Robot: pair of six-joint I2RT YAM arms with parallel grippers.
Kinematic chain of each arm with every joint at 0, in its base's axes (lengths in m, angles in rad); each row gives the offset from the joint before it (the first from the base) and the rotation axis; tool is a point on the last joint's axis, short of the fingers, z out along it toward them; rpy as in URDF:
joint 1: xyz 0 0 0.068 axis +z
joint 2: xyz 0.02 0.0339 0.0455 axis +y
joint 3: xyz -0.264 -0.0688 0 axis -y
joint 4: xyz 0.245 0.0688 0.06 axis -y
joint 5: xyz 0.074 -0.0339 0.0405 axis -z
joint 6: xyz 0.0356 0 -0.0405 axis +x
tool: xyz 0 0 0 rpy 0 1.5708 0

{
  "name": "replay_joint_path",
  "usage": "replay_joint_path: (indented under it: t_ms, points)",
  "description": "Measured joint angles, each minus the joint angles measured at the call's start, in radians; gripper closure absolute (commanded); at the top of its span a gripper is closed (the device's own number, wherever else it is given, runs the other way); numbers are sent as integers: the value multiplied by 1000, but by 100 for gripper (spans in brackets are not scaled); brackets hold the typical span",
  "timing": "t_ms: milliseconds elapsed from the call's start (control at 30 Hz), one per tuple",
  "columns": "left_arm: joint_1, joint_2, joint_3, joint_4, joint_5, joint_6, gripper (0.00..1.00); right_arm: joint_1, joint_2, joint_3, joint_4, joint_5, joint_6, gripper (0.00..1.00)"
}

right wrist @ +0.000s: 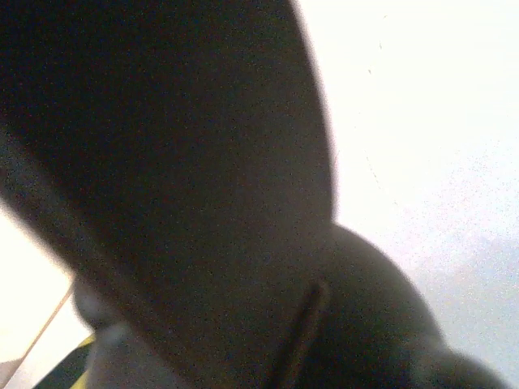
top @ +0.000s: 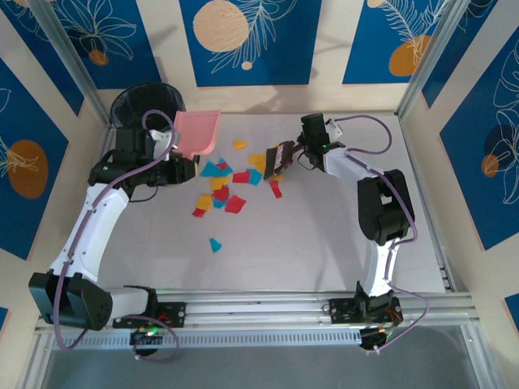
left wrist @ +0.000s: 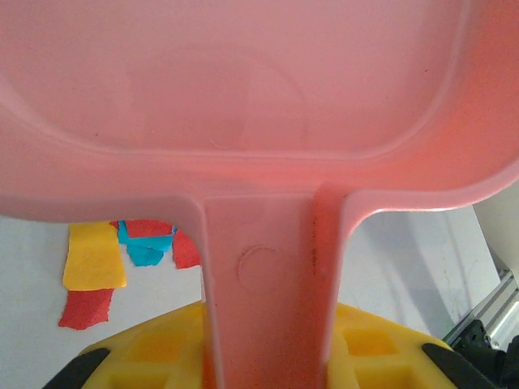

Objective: Sweep away the paper scraps from the table

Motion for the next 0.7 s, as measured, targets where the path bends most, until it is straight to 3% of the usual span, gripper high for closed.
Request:
replay_joint_path:
  t_ms: [200, 700]
  points:
    - [0, 0, -2, -1, 15, 15, 100, 3, -29, -40, -4, 40, 0, 100]
    - [-68, 16, -2, -39, 20, 47, 100, 64, -285, -295, -63, 251, 12, 100]
